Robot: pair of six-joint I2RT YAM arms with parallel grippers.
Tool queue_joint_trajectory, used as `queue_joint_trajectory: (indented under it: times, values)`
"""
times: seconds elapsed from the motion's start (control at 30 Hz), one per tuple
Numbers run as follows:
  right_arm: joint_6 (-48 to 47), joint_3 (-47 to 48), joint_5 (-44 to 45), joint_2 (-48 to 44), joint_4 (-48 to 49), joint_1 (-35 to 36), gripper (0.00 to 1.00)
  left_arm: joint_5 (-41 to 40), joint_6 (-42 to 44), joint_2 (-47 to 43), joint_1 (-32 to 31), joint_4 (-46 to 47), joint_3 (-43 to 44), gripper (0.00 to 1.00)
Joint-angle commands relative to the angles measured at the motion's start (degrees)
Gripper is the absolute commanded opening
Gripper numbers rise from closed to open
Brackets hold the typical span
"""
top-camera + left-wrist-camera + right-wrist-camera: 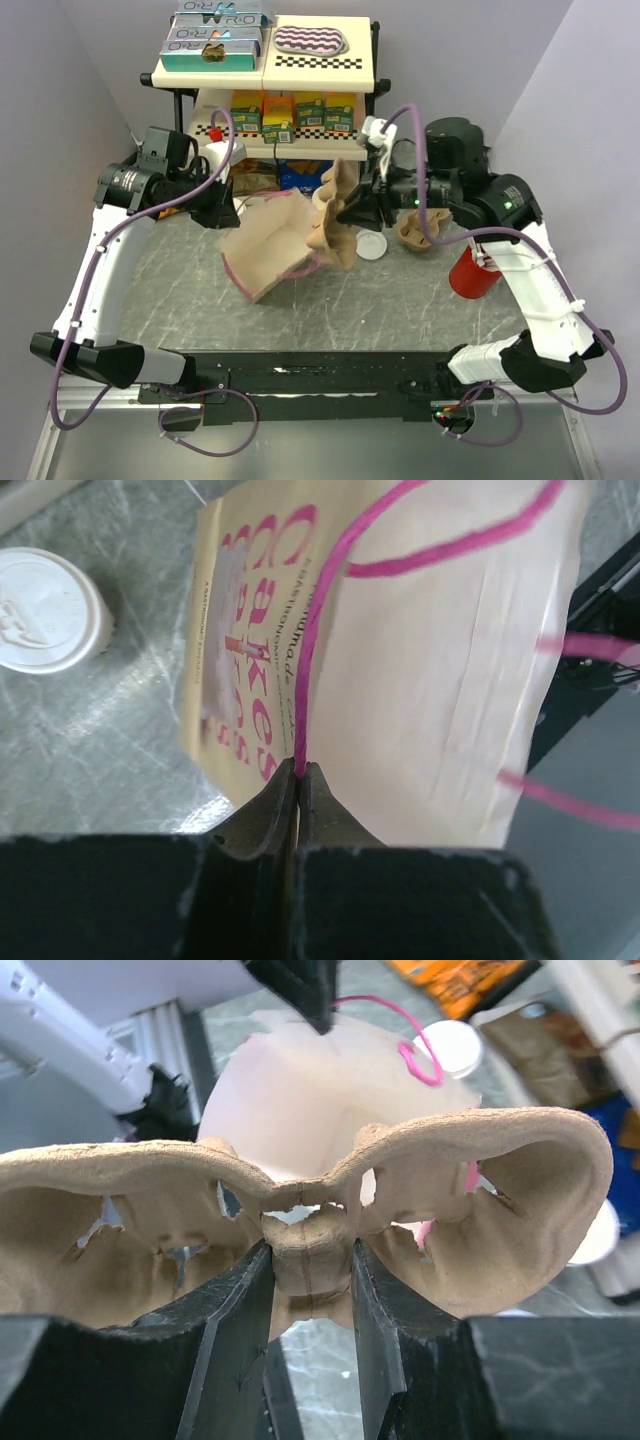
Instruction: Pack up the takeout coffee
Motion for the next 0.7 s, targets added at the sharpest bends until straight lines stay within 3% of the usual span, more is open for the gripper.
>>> queue_joint_trajectory:
  times: [0.0,0.17,0.27,0.3,0.33,0.4,0.67]
  values:
    - [0.2,1.0,-0.4,2.0,1.1,2.5,0.00,4.5,-3.3,-3.6,-0.3,1.5,-2.9,0.01]
    - [0.9,6.5,-2.3,6.8,0.8,2.7,0.00,4.8,-4.4,-4.1,-0.4,3.2,-4.4,0.01]
    - [2.7,7.9,-3.0,9.2,1.5,2.8,0.15,4.6,-5.0,-4.0,-0.4,4.0,-3.6,0.01]
    - [3.4,8.2,-3.4,10.1,1.5,3.1,0.04,4.6,-5.0,-4.0,-0.4,4.1,-3.4,0.01]
    - [3.9,8.6,-1.8,10.3,1.7,3.4,0.00,4.6,-5.1,-4.1,-0.4,4.1,-3.3,0.01]
    - [6.7,7.8,4.9,10.2,3.3,4.6,0.00,4.6,-5.3,-4.6,-0.4,4.4,-3.6,0.01]
    - [8.7,9.0,11.8,12.4,5.2,9.7,0.00,7.2,-6.6,-5.0,-0.4,4.6,-4.8,0.01]
